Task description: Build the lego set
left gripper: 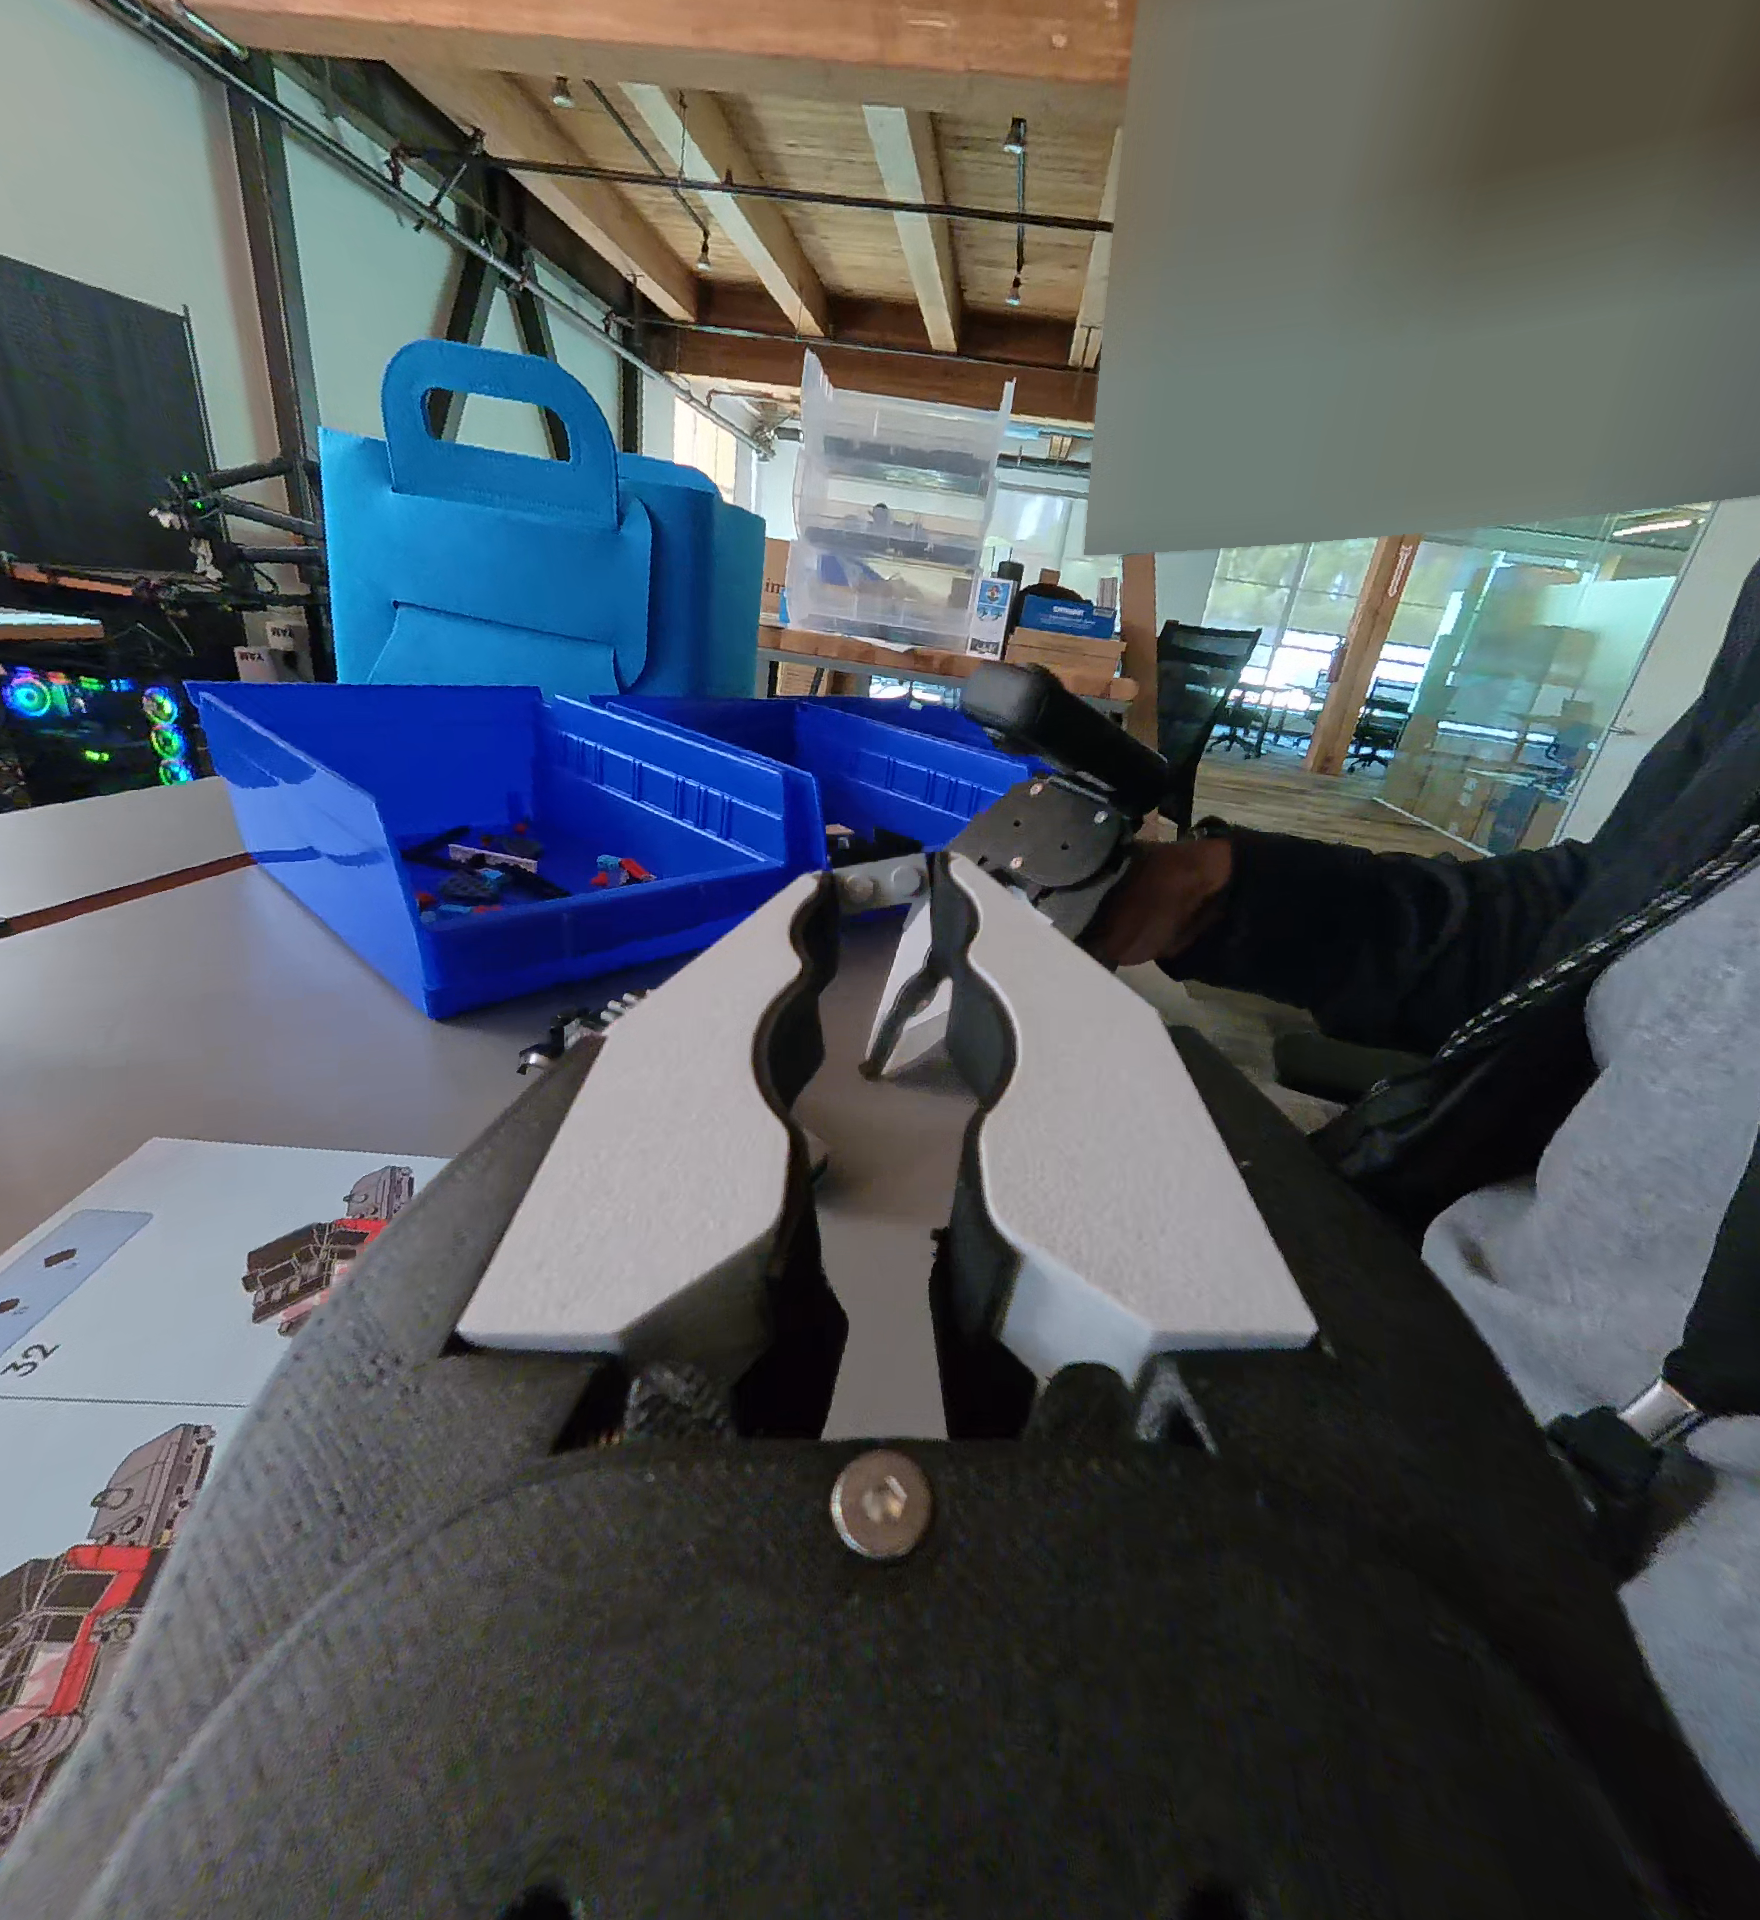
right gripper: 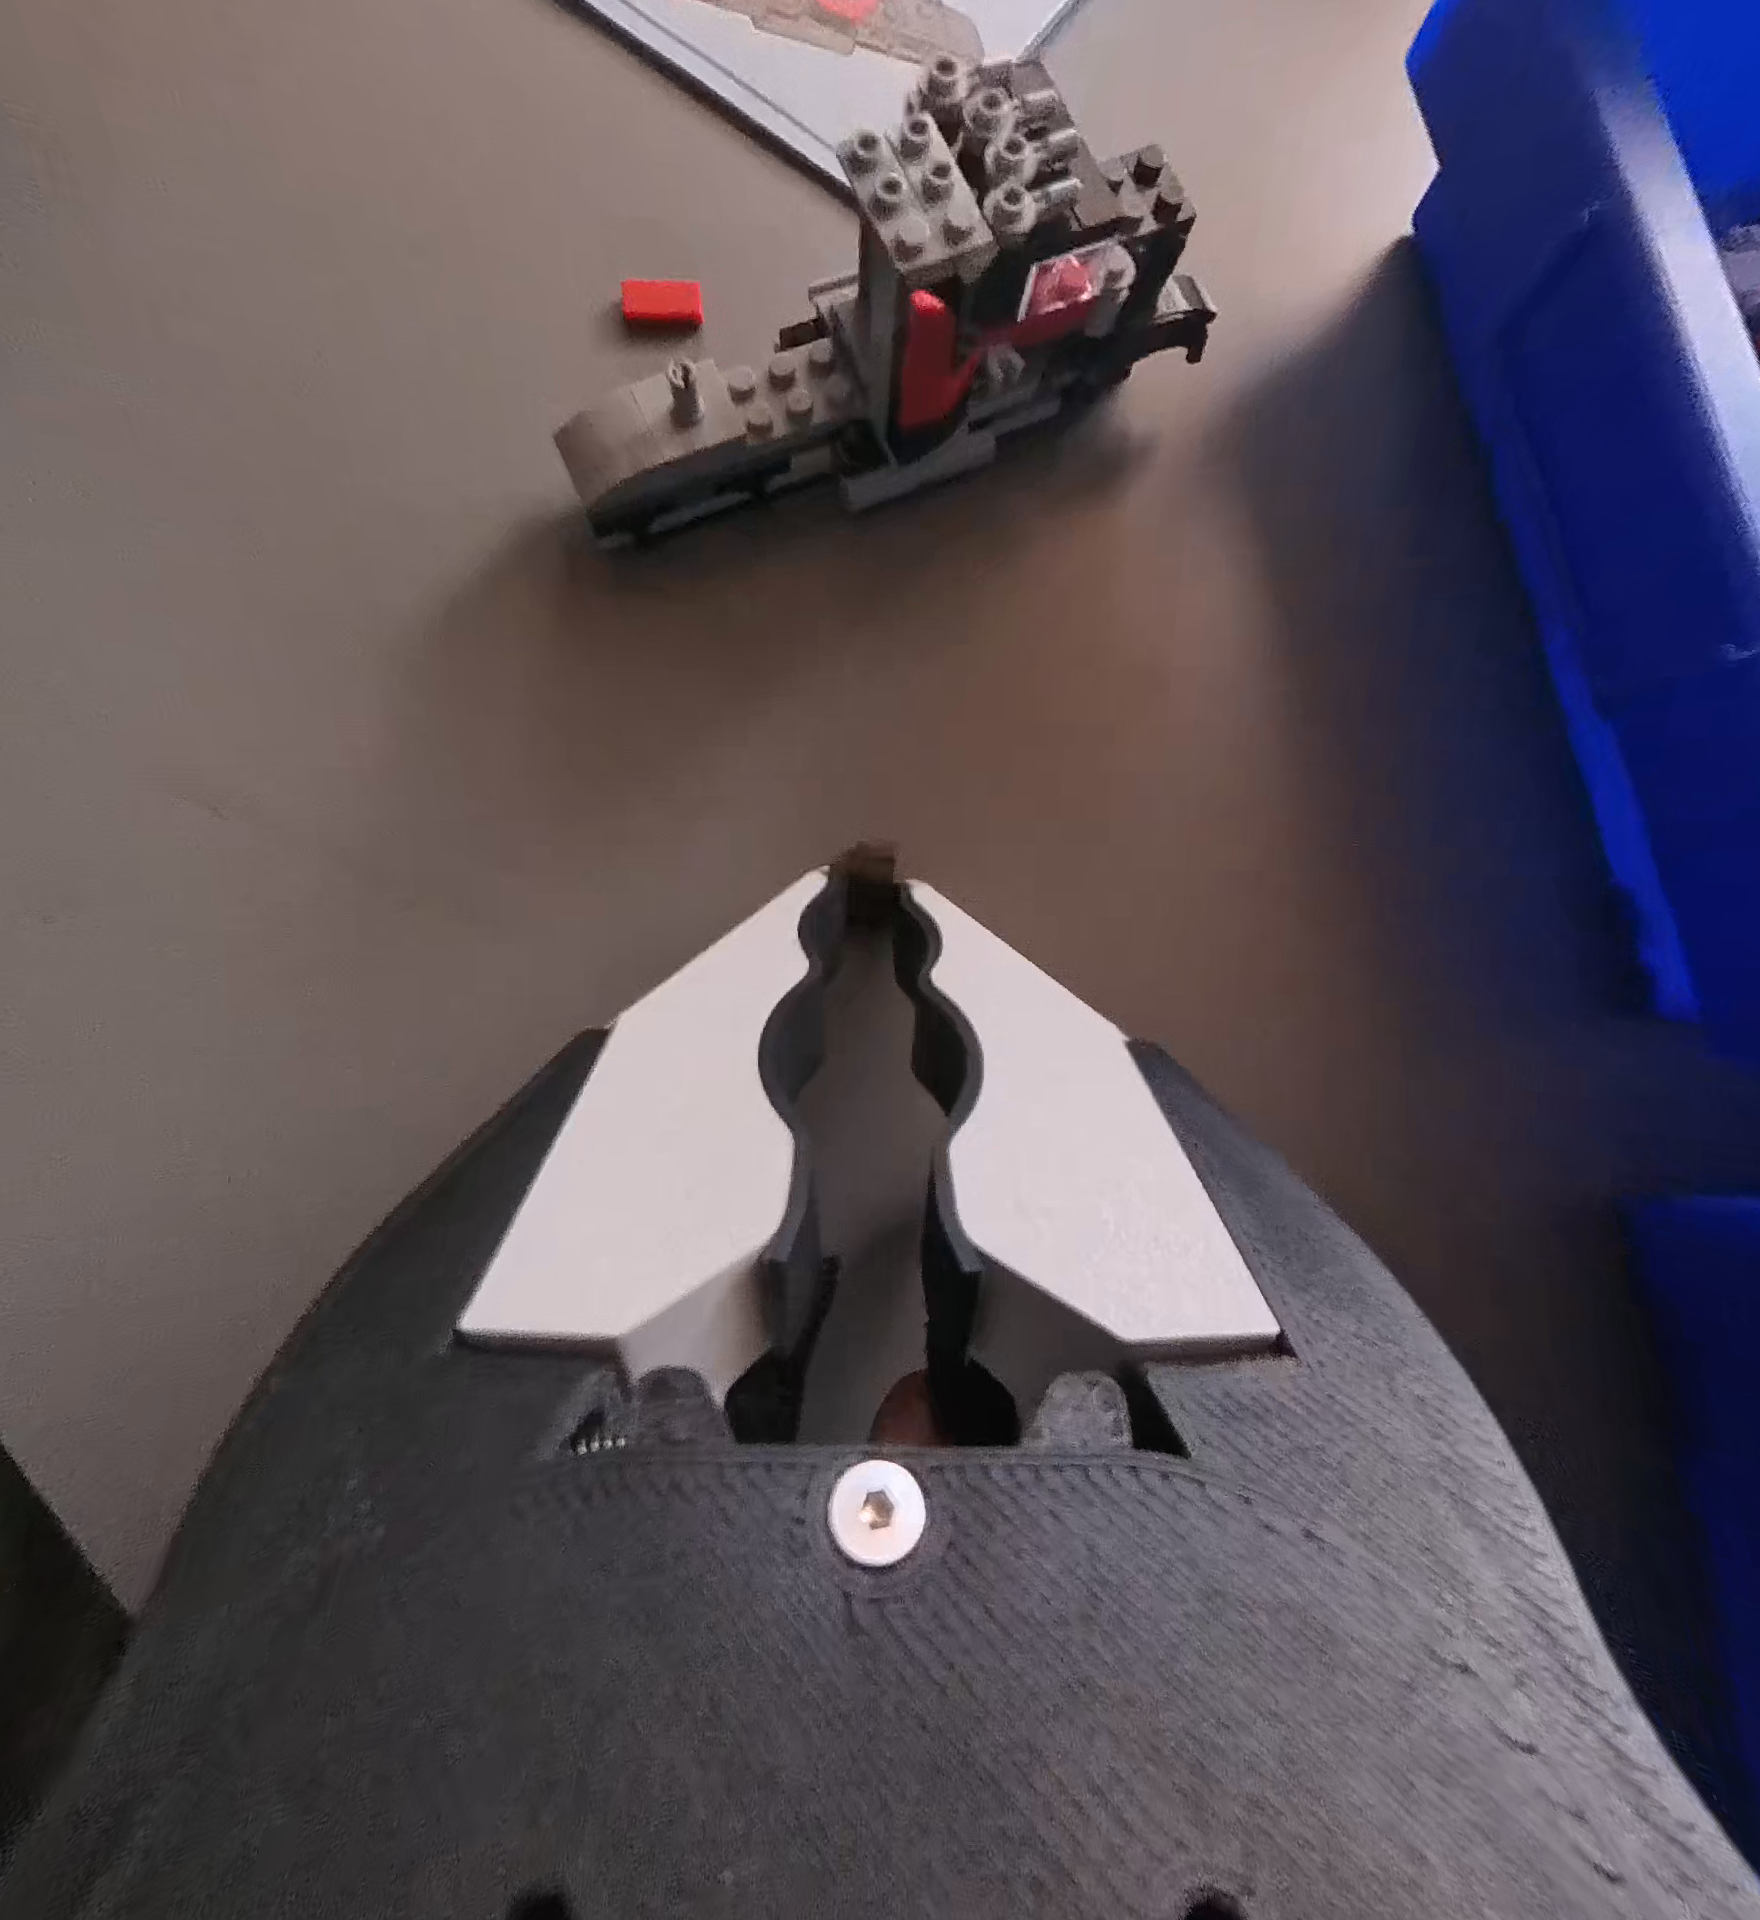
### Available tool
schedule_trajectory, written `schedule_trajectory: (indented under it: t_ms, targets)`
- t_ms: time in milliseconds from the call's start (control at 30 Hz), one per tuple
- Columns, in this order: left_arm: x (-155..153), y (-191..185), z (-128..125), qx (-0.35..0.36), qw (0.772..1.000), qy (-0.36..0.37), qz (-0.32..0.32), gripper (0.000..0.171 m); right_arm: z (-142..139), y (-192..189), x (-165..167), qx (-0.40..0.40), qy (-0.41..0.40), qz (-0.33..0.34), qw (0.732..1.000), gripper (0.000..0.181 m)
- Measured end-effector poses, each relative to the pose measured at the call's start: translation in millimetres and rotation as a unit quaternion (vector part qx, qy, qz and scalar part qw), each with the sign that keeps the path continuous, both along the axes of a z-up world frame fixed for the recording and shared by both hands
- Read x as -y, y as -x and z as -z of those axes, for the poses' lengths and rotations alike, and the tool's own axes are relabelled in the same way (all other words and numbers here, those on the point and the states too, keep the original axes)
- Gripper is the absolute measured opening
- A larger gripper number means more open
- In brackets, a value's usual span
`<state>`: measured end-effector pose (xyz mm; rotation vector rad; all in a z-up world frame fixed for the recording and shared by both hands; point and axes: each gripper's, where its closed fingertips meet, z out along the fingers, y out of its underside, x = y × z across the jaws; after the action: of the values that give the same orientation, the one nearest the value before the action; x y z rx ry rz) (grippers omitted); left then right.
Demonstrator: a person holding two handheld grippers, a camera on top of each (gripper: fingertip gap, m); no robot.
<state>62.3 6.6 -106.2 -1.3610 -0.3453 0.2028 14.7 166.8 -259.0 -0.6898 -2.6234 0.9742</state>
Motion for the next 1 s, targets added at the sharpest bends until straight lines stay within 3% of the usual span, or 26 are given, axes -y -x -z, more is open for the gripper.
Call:
schedule_trajectory:
  t_ms: [133,233,400,500,633,1000]
  targets:
    - [5.9,-7.5,-10.2,-0.017,0.999,-0.031,0.003,0.018,-17.8,-6.1,15.7,-0.004,0.016,0.015,1.000,0.009]
    - [8.4,-8.8,-12.6,-0.029,0.999,-0.037,-0.008,0.018,-59.7,-9.3,43.7,-0.034,0.054,0.009,0.998,0.009]
    - [11.3,-6.8,-16.5,-0.055,0.997,-0.038,-0.040,0.017,-143.0,-21.3,117.4,-0.062,0.187,-0.022,0.980,0.009]
    - [14.2,-3.4,-16.8,-0.072,0.995,-0.030,-0.066,0.017,-172.5,-29.0,152.4,-0.043,0.250,-0.036,0.967,0.009]
    - [21.3,1.1,-17.7,-0.085,0.991,-0.026,-0.097,0.017,-181.4,-30.6,175.1,-0.016,0.274,-0.039,0.961,0.008]
    - [36.1,12.9,-22.2,-0.097,0.982,-0.030,-0.157,0.017,-179.7,-29.5,194.0,0.007,0.272,-0.030,0.962,0.009]
